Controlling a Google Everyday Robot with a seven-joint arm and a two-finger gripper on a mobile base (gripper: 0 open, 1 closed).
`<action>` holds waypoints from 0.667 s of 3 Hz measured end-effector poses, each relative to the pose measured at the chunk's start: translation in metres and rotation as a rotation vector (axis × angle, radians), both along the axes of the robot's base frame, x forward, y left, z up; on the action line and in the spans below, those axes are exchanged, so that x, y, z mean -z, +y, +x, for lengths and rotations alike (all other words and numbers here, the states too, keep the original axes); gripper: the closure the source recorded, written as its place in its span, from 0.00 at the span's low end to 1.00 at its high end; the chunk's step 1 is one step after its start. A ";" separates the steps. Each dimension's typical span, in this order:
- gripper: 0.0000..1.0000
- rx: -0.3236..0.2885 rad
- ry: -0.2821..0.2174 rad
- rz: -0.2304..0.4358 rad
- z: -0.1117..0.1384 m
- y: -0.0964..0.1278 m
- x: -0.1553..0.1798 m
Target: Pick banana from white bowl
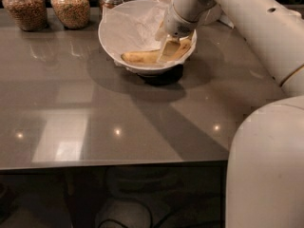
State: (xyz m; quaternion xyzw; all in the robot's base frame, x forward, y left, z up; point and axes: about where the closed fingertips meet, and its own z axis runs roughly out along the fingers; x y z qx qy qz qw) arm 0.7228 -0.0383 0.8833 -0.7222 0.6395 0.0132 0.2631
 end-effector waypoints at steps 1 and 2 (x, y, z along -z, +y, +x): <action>0.39 0.007 0.006 -0.023 0.009 -0.003 0.012; 0.41 0.000 0.026 -0.053 0.010 -0.005 0.024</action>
Offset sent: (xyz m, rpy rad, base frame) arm 0.0122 -0.0110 -0.0311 -0.0879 0.0394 0.0026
